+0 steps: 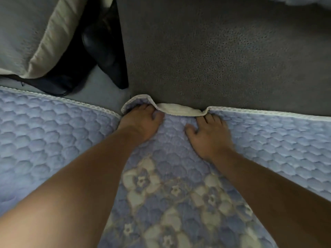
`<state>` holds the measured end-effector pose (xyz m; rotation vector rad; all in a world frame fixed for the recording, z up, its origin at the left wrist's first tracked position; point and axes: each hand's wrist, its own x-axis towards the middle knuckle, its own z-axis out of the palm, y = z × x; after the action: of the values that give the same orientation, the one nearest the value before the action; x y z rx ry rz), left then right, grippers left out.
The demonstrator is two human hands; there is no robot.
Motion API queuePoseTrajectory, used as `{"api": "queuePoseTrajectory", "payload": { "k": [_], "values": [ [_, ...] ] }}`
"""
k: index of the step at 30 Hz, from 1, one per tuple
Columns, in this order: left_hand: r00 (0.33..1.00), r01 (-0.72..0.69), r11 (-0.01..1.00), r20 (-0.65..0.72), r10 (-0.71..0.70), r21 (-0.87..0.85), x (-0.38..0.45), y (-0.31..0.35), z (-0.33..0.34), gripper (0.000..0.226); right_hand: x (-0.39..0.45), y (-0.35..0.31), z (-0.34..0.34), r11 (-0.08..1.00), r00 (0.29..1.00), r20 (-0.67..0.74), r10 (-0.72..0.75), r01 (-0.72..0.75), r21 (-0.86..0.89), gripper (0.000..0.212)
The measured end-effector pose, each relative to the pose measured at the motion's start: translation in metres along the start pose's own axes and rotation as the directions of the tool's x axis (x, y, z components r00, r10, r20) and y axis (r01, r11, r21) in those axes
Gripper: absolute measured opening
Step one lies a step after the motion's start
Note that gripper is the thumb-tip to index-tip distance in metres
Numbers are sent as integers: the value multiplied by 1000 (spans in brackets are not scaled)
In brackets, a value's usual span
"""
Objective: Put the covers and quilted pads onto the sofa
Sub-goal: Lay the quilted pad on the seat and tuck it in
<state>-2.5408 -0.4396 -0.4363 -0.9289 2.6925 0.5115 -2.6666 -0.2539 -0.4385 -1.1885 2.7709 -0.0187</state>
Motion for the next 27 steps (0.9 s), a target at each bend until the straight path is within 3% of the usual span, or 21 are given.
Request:
{"api": "queuePoseTrajectory", "payload": {
  "k": [3, 6, 8, 10, 13, 15, 16, 18, 21, 22, 23, 24, 25, 26, 27],
  "values": [
    [997, 30, 995, 72, -37, 93, 13, 10, -8, 49, 10, -1, -7, 1000, 995, 104, 4, -4, -1, 74],
    [990, -41, 982, 138, 15, 187, 10, 10, -12, 58, 17, -4, -17, 1000, 983, 185, -8, 2, 29, 60],
    [976, -65, 960, 216, 5, 272, 8, 10, -14, 62, 19, -6, -18, 997, 974, 226, 33, -48, 62, 69],
    [968, -26, 970, 248, -36, 242, 7, 9, -8, 76, 18, -13, -9, 998, 974, 217, 58, -63, 19, 73],
    [980, 199, 980, 6, -199, -20, 9, 13, 1, 67, 18, -13, 0, 998, 977, 214, 15, -3, -57, 84],
    [963, 260, 953, 114, -245, -152, 19, 11, -5, 66, 20, 14, -5, 994, 964, 261, -44, 67, -82, 91],
    [940, 305, 917, 237, -247, -256, 22, 7, -10, 63, 21, 32, -11, 996, 958, 287, -10, 34, -80, 87],
    [870, 442, 720, 451, -199, -535, 27, -6, -22, 49, 20, 64, -13, 990, 960, 253, 125, -102, -102, 76],
    [858, 513, 418, 452, -243, -750, 39, -22, -16, 31, 15, 70, 5, 969, 992, -2, 126, -123, -215, 54],
    [877, 478, 386, 400, -267, -789, 44, -20, -12, 27, 16, 66, 11, 972, 987, -69, 145, -155, -176, 53],
    [899, 431, 452, 330, -287, -781, 46, -17, -7, 23, 16, 66, 16, 976, 979, -102, 175, -186, -117, 53],
    [927, 370, 621, 232, -295, -691, 44, -17, -5, 21, 16, 67, 19, 978, 975, -134, 180, -191, -78, 52],
    [951, 308, 834, 124, -283, -458, 36, -15, -4, 19, 16, 68, 21, 978, 972, -152, 180, -193, -75, 51],
    [971, 239, 959, 5, -241, -152, 25, -11, 0, 20, 16, 70, 20, 979, 971, -164, 175, -190, -79, 50],
    [973, 215, 976, -89, -212, 25, 11, -3, 1, 25, 15, 70, 19, 977, 970, -175, 169, -188, -102, 50]
  ]
}}
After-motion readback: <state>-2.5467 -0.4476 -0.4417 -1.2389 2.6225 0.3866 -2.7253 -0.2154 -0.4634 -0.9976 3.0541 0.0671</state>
